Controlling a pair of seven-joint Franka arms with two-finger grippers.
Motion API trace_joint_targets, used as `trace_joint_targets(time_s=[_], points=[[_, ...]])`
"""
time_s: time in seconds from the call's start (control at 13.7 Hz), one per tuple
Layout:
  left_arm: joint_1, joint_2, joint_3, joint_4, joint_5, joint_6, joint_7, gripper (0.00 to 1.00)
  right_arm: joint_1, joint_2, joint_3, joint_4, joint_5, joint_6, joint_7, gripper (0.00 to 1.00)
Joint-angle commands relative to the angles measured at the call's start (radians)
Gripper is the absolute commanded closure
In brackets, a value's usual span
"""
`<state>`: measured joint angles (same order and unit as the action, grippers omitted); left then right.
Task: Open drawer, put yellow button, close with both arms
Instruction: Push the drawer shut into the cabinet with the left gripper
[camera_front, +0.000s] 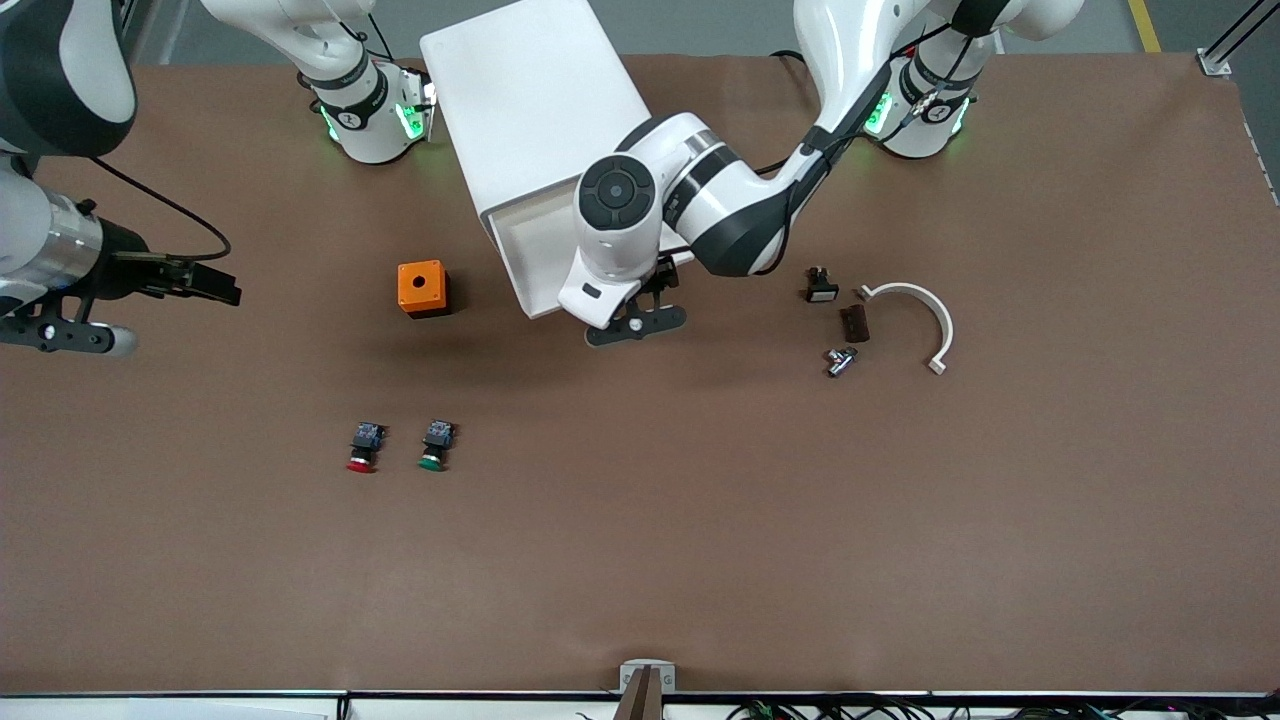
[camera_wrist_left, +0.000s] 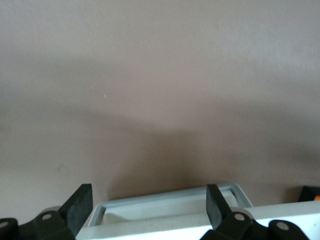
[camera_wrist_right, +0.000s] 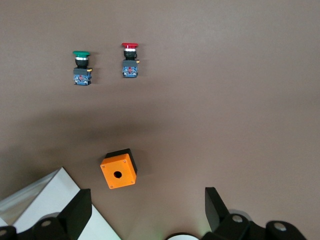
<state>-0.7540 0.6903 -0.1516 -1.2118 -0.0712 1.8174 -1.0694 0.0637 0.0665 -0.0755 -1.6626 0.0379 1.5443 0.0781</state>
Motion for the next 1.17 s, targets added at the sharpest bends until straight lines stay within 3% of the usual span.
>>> trace_joint_targets(time_s=[0.0,0.22,1.1], points=[[-0.033,-0.009,0.001,-0.029,-0.047,-0.001,-0.015,0.0,-0.047,-0.03,0.017,-0.012,-0.012,-0.006,-0.079,0.0],[-0.056,-0.011,0.001,-0.052,-0.105,-0.003,-0.015,0.0,-0.047,-0.033,0.022,0.021,-0.062,-0.006,-0.083,0.0],[-0.084,-0.011,-0.002,-0.133,-0.361,-0.003,-0.015,0.0,-0.058,-0.028,0.02,0.03,-0.049,-0.006,-0.083,0.0]])
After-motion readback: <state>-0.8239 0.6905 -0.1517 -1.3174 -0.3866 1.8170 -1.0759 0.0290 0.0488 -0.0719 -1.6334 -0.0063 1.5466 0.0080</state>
